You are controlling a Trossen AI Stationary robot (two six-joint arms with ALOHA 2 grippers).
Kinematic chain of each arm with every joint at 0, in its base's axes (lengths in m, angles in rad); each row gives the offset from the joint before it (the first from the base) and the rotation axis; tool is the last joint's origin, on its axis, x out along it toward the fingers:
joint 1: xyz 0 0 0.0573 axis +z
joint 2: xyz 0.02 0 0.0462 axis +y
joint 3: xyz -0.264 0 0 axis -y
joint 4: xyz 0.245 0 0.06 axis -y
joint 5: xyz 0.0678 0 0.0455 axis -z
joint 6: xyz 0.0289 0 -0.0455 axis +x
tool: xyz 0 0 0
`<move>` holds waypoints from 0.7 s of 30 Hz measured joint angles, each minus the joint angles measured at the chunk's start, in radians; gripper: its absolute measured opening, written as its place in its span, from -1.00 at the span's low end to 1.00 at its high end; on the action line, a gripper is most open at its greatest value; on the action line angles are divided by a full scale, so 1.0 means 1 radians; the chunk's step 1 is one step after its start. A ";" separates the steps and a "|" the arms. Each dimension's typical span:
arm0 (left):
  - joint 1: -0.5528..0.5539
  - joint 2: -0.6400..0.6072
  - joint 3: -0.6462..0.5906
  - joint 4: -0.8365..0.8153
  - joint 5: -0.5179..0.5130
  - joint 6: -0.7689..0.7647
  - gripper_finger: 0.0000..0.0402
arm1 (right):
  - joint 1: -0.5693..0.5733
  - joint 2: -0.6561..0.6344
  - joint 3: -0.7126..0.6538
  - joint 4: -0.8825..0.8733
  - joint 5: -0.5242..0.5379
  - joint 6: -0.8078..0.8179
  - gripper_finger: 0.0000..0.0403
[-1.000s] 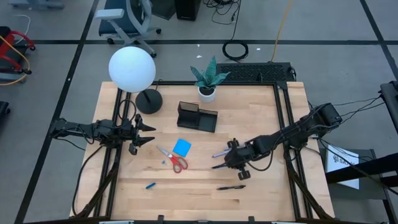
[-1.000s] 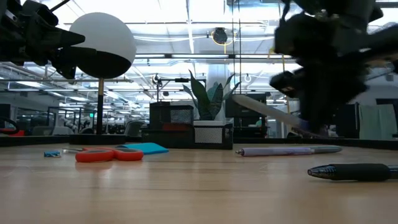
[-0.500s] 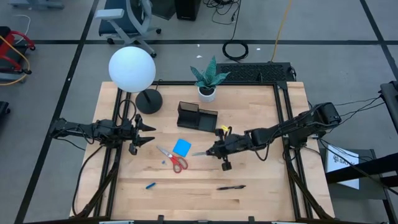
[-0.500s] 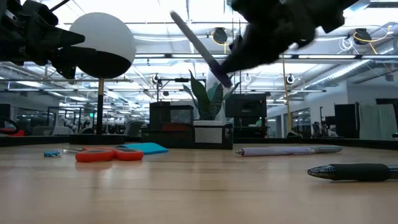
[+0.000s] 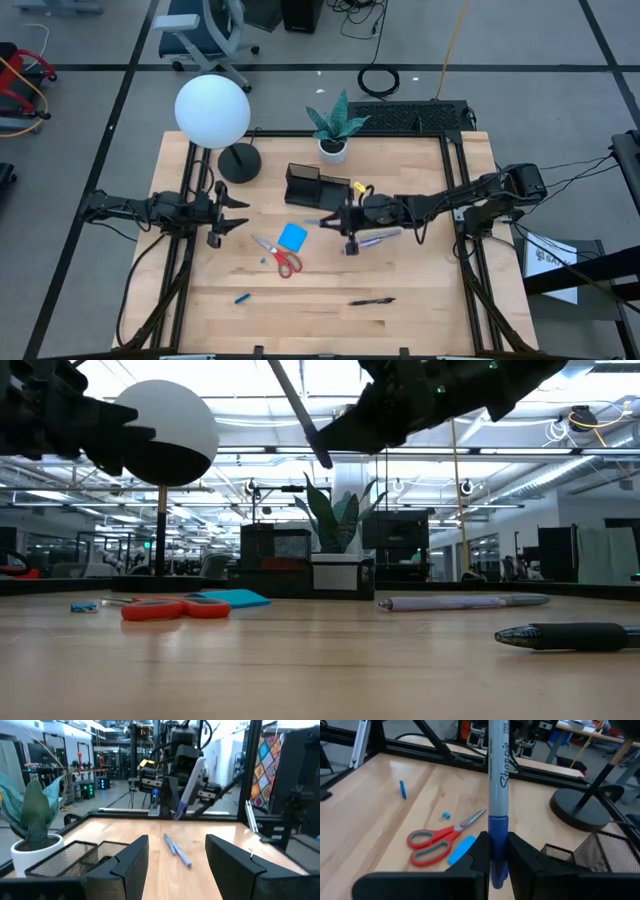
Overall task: Pick and place office supplies into organizer
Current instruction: Put the blue pen into the desk organizer
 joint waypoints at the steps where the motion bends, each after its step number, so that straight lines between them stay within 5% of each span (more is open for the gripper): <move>1: 0.000 0.000 0.000 0.021 -0.005 0.013 0.01 | -0.004 0.000 0.000 0.004 -0.001 -0.004 -0.84; 11: 0.000 0.000 0.000 0.267 -0.024 0.044 0.01 | -0.014 -0.044 -0.001 -0.019 -0.004 -0.038 -0.84; 21: 0.000 0.006 0.000 0.282 -0.025 -0.010 0.01 | -0.010 -0.140 -0.003 -0.074 -0.003 -0.030 -0.84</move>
